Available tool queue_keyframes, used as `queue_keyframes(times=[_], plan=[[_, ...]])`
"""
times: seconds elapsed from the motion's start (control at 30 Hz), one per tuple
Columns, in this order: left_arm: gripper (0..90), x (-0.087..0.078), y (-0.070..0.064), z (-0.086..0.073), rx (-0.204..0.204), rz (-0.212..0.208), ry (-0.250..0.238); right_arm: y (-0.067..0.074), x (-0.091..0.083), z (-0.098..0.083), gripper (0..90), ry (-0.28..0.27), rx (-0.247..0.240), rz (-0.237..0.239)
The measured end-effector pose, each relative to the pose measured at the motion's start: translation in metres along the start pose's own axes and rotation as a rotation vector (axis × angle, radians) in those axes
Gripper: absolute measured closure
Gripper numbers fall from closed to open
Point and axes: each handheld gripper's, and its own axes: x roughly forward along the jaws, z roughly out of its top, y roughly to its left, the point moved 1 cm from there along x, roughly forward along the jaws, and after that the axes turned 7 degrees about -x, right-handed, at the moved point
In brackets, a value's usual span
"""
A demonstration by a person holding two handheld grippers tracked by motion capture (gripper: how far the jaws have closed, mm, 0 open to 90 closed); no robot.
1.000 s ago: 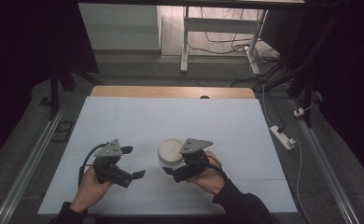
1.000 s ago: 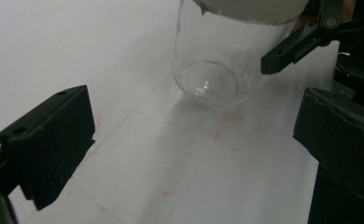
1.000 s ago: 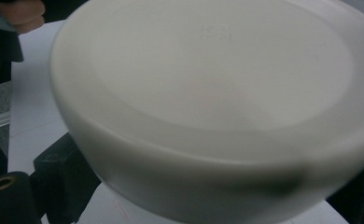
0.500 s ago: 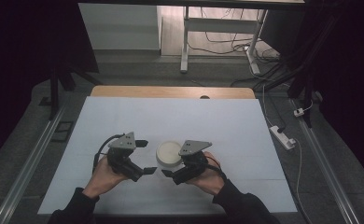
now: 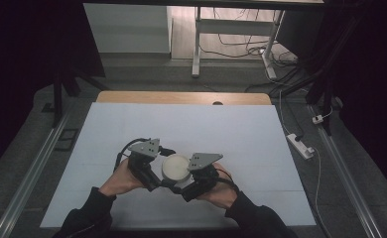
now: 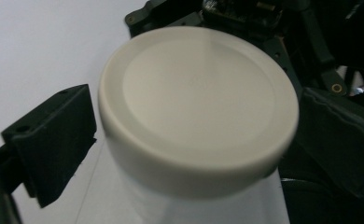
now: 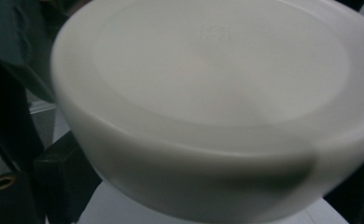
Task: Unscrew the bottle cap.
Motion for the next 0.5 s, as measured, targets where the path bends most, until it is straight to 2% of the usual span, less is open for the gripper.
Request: queue_keyframes(times=[0.1, 0.23, 0.37, 0.5], plan=[[2.9, 0.0028, 0.0007, 0.0024, 0.018, -0.028, 0.0, 0.0019, 0.0, 0.0006, 6.6, -0.004, -0.008, 0.013], [4.7, 0.0061, 0.001, 0.0046, 0.036, -0.045, 0.002, 0.0043, 0.0004, 0.0017, 6.6, -0.008, -0.017, 0.025], [6.9, 0.0075, -0.0004, 0.0048, 0.045, -0.024, -0.005, 0.0046, 0.0003, 0.002, 6.6, -0.007, -0.017, 0.025], [7.3, 0.0091, -0.0017, 0.0049, 0.029, 0.0, -0.013, 0.0038, 0.0002, 0.0022, 6.6, -0.003, -0.005, 0.018]])
